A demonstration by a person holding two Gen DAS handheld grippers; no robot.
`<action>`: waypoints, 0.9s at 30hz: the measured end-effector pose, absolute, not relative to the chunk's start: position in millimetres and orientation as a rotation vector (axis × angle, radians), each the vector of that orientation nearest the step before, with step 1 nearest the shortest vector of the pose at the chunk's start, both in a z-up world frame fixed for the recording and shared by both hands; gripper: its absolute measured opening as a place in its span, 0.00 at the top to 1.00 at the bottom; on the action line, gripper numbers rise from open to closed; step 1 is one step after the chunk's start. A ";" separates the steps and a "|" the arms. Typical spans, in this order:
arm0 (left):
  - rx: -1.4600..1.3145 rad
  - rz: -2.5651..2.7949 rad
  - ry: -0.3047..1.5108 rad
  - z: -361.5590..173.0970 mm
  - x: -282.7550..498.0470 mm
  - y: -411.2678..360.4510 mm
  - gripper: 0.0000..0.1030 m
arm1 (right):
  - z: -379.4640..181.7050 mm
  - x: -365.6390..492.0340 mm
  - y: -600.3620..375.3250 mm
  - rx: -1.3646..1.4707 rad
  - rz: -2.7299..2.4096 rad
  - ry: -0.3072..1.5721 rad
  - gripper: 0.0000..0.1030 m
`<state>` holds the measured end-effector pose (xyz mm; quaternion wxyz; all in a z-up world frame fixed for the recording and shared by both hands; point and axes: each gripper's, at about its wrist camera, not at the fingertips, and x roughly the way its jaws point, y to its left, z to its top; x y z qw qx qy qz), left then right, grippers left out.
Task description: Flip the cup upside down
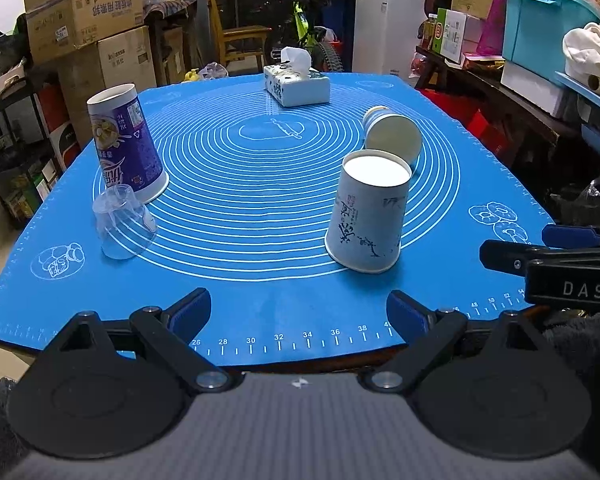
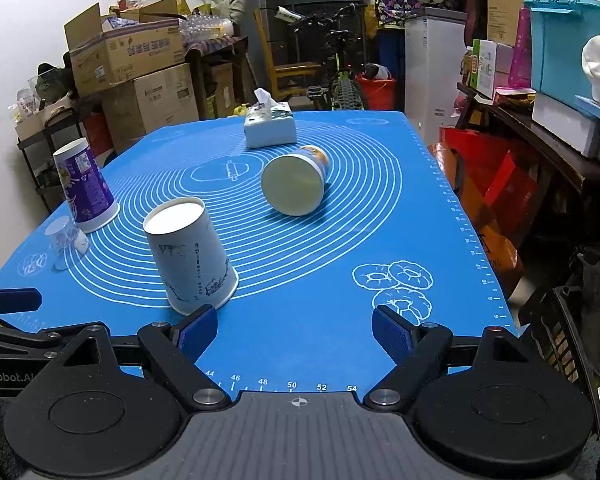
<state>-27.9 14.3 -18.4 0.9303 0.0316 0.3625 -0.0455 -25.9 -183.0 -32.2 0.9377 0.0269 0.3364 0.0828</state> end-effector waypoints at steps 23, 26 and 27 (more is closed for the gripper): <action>0.067 -0.081 0.745 -19.4 -25.7 16.0 0.09 | -34.5 -25.9 -184.0 0.062 0.169 0.698 0.16; 0.066 -0.081 0.746 -19.6 -25.0 15.9 0.09 | -34.5 -26.0 -184.1 0.063 0.169 0.698 0.16; 0.067 -0.081 0.746 -19.8 -25.0 15.8 0.09 | -34.5 -25.9 -184.1 0.063 0.169 0.698 0.16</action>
